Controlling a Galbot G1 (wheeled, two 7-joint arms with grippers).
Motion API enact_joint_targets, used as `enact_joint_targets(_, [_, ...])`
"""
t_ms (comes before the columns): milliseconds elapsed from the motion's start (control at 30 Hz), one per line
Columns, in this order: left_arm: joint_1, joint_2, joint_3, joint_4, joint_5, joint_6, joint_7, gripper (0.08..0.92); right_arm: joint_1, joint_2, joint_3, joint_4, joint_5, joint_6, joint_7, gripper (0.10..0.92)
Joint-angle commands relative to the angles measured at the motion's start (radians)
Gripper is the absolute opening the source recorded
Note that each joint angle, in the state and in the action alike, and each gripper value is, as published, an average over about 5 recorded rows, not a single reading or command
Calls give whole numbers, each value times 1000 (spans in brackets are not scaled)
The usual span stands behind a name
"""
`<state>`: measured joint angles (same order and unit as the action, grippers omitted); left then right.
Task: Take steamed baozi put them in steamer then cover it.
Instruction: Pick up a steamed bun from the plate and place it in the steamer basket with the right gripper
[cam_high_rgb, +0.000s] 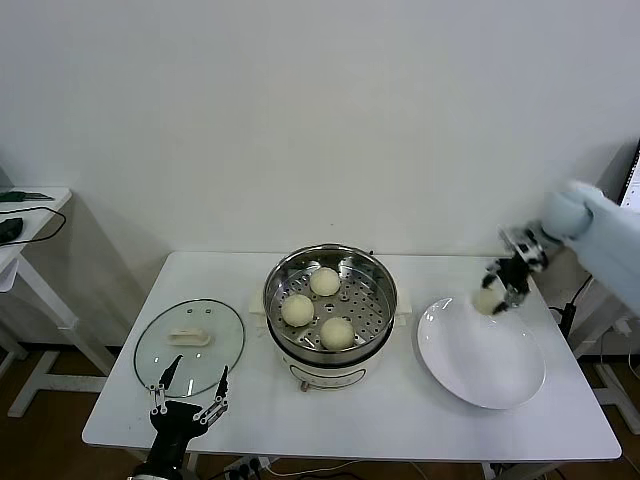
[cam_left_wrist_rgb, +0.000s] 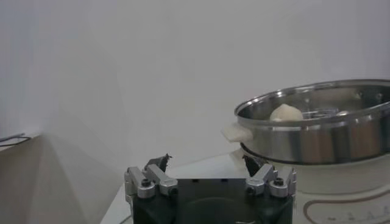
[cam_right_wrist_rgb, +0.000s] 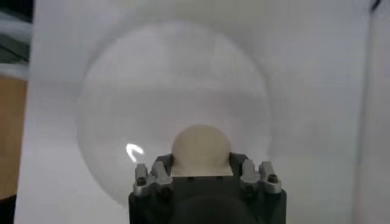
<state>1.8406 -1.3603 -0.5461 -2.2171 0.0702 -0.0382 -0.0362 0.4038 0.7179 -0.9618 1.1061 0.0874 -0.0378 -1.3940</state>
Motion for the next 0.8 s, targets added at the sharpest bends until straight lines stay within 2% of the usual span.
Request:
enact_joint_targets(33, [1,5,-2,-5,0,2,-1,823,386,221,-306,123,336,-111,-27,628])
enact_joint_targets(367, [-7,5,12,-5,-1,1,-6,823,367,395,-419,122,357,-174,103,628])
enact_joint_targets(800, [-12,4,2,0,-7,0,-10,823,242,456,-454,79,304,-202,191,620])
